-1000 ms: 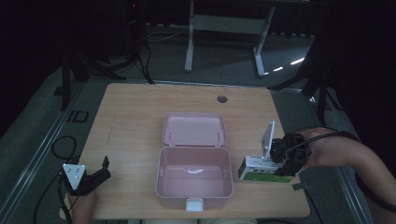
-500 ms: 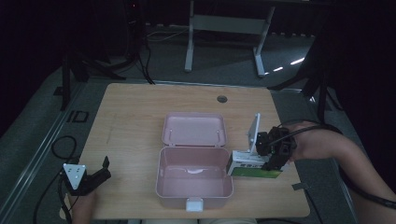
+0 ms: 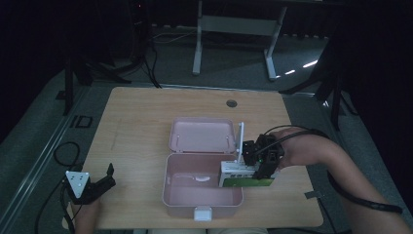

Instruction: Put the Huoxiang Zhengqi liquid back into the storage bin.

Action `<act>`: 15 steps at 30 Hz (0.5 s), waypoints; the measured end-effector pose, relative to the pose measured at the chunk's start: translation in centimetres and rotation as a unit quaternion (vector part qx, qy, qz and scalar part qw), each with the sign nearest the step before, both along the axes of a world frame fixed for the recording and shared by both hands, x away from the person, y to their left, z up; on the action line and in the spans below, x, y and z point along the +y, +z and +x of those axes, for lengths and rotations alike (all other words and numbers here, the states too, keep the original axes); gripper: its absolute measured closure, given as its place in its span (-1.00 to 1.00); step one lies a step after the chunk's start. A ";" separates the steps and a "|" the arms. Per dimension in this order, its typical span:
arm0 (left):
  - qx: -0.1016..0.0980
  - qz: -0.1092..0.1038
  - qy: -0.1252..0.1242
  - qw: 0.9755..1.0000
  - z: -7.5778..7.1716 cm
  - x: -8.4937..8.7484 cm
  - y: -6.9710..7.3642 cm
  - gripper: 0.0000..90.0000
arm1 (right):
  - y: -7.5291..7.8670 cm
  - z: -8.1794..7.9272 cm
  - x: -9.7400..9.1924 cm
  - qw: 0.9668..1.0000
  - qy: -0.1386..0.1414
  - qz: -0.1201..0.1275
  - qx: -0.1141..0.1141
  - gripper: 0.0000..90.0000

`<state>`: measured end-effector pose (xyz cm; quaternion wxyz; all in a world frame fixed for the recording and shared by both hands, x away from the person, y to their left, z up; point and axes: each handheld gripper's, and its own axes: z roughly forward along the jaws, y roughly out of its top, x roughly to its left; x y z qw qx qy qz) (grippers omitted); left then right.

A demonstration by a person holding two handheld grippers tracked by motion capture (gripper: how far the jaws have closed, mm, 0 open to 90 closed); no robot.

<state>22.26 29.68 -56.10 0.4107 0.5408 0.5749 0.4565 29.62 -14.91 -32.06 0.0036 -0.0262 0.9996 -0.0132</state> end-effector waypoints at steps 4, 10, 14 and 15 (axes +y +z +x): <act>0.001 0.002 0.000 1.000 0.0 0.0 0.0 -0.95 | 0.0 -0.3 1.4 1.000 0.012 0.001 0.001 0.38; 0.000 0.002 -0.002 1.000 0.0 0.0 0.0 -0.95 | -0.1 -0.7 3.7 1.000 0.029 0.007 0.006 0.38; 0.000 0.001 -0.002 1.000 0.0 0.0 0.0 -0.95 | -0.5 -1.0 5.1 0.999 0.038 -0.003 0.003 0.37; -0.001 0.001 -0.002 1.000 0.0 0.0 0.0 -0.95 | -0.6 -1.0 5.4 0.999 0.039 -0.002 0.006 0.38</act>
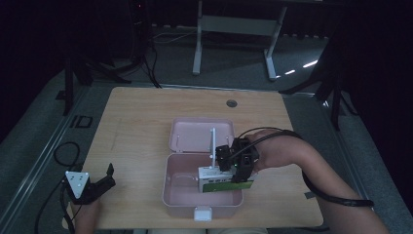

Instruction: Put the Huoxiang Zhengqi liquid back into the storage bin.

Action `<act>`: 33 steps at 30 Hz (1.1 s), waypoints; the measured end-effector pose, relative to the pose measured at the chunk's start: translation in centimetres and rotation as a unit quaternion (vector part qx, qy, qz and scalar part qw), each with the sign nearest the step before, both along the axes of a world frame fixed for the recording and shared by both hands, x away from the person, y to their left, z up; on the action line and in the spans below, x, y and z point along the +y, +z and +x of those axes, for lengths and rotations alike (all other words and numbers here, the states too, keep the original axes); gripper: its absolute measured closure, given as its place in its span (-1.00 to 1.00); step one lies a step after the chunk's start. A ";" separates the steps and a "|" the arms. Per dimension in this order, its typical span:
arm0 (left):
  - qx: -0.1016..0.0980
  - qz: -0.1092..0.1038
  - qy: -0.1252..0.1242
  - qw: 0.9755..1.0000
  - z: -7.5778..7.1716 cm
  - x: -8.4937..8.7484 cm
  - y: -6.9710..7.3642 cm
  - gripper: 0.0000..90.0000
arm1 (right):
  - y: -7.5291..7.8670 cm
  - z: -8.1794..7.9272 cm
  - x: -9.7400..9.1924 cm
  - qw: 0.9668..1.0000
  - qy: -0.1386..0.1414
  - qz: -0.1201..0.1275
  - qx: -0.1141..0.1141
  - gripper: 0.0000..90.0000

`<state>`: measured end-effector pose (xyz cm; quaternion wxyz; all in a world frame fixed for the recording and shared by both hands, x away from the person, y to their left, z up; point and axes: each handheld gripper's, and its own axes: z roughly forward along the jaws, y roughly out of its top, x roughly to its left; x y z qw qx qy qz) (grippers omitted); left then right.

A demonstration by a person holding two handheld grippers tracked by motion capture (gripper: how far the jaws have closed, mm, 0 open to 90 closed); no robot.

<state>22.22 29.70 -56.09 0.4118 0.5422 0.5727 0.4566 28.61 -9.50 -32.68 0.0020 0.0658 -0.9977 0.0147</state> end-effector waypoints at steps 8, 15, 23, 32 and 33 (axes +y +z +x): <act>-0.001 -0.001 0.000 1.000 0.0 0.0 0.0 -0.95 | -0.4 -0.4 2.2 1.000 0.010 0.006 0.003 0.38; -0.001 -0.002 -0.001 1.000 0.0 0.0 0.0 -0.95 | -1.9 -0.7 3.1 1.000 0.016 0.012 0.014 0.37; 0.000 -0.002 -0.001 1.000 0.0 0.0 0.0 -0.95 | -4.1 -0.3 3.0 1.000 0.002 0.005 0.008 0.37; -0.001 -0.002 -0.002 1.000 0.0 0.0 0.0 -0.95 | -7.3 0.1 3.0 1.000 -0.021 0.002 0.012 0.37; -0.001 -0.002 -0.002 1.000 0.0 0.1 0.0 -0.95 | -7.6 0.1 3.0 1.000 -0.022 0.004 0.014 0.37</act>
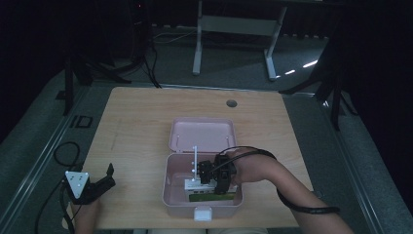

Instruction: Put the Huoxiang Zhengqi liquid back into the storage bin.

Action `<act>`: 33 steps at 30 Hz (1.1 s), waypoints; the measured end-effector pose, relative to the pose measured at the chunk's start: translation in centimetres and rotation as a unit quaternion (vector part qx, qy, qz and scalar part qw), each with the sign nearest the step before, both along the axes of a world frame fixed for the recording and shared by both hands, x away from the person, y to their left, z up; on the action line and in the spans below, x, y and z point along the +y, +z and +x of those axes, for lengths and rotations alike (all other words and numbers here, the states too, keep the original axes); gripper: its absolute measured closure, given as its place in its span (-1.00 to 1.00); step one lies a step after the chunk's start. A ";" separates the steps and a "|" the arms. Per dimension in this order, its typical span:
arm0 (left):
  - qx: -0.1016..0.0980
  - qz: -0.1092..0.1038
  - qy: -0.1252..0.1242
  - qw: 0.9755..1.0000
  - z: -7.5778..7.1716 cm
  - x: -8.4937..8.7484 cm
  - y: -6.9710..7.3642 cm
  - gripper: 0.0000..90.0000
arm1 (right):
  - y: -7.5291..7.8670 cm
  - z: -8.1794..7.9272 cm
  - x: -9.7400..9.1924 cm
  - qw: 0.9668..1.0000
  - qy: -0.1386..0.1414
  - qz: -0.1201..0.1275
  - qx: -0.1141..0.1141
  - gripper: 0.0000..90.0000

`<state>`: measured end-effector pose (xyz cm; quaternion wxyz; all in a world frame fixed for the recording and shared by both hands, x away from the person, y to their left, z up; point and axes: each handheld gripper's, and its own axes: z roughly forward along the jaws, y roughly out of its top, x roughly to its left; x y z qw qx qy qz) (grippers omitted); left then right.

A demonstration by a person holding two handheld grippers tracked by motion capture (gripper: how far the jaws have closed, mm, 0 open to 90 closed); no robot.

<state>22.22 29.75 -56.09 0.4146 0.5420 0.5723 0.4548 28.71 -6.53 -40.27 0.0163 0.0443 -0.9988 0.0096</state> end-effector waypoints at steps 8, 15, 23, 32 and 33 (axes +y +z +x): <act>-0.001 -0.002 0.000 1.000 0.0 0.0 0.0 -0.95 | -2.2 -0.1 0.2 1.000 -0.005 -0.001 0.018 0.37; 0.000 -0.001 -0.001 1.000 0.0 0.0 0.0 -0.95 | -4.4 -0.2 0.3 1.000 -0.006 -0.006 0.029 0.37; 0.000 0.001 -0.001 1.000 0.0 0.0 0.0 -0.95 | -5.5 0.2 -0.2 0.999 -0.010 0.001 0.041 0.37; 0.001 0.002 -0.001 1.000 0.0 0.0 0.0 -0.95 | -5.6 0.0 -0.6 0.999 -0.011 0.006 0.043 0.37; 0.001 0.002 -0.001 1.000 0.0 0.0 0.0 -0.95 | -5.6 0.0 -0.6 0.999 -0.009 0.004 0.042 0.36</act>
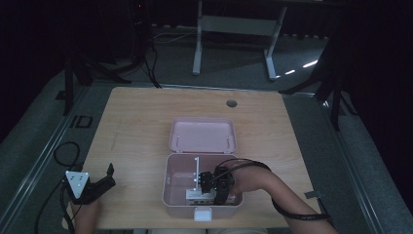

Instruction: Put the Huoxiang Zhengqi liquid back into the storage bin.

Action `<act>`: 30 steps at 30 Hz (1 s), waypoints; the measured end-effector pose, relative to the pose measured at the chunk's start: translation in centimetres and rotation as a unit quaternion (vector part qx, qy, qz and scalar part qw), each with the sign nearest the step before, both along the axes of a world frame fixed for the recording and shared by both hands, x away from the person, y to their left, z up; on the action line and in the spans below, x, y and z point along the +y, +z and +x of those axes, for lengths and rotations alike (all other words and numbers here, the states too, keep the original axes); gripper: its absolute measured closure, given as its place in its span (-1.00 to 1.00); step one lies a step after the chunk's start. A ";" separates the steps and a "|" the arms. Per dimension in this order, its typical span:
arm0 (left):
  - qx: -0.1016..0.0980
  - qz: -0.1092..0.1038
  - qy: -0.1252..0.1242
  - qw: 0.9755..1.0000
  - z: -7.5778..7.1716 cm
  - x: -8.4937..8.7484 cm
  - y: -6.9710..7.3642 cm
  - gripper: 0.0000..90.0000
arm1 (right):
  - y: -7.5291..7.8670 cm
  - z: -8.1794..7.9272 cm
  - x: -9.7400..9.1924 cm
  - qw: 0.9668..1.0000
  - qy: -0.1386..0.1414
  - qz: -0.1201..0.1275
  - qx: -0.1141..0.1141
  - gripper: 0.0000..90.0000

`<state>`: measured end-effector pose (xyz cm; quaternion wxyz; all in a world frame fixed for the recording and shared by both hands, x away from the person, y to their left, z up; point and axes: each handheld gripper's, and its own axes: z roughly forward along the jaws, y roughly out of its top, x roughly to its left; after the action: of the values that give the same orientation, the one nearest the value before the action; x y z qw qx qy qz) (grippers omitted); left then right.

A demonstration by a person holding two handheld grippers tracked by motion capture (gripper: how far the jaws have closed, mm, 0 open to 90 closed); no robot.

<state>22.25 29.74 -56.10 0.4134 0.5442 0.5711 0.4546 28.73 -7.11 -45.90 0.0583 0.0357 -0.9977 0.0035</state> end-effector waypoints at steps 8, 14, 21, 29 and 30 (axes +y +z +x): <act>0.000 -0.001 0.000 1.000 0.0 0.0 0.0 -0.95 | 0.2 -0.2 0.0 1.000 0.007 -0.006 0.001 0.31; 0.001 0.000 0.000 1.000 0.0 0.0 0.0 -0.95 | 2.3 0.2 -0.9 1.000 -0.004 0.006 -0.001 0.19; 0.001 0.000 0.001 1.000 0.0 0.0 0.0 -0.95 | 5.0 0.7 -2.0 0.999 -0.012 0.027 -0.016 0.15; 0.000 0.000 0.000 1.000 0.0 0.0 0.0 -0.95 | 8.0 1.1 -3.9 0.996 -0.030 0.071 -0.041 0.07; 0.000 0.001 0.001 1.000 0.0 0.0 0.0 -0.95 | 8.3 1.2 -4.2 0.995 -0.033 0.078 -0.048 0.07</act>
<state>22.25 29.72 -56.10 0.4128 0.5441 0.5713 0.4552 29.95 -11.33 -37.58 0.0073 0.0066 -0.9971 -0.0750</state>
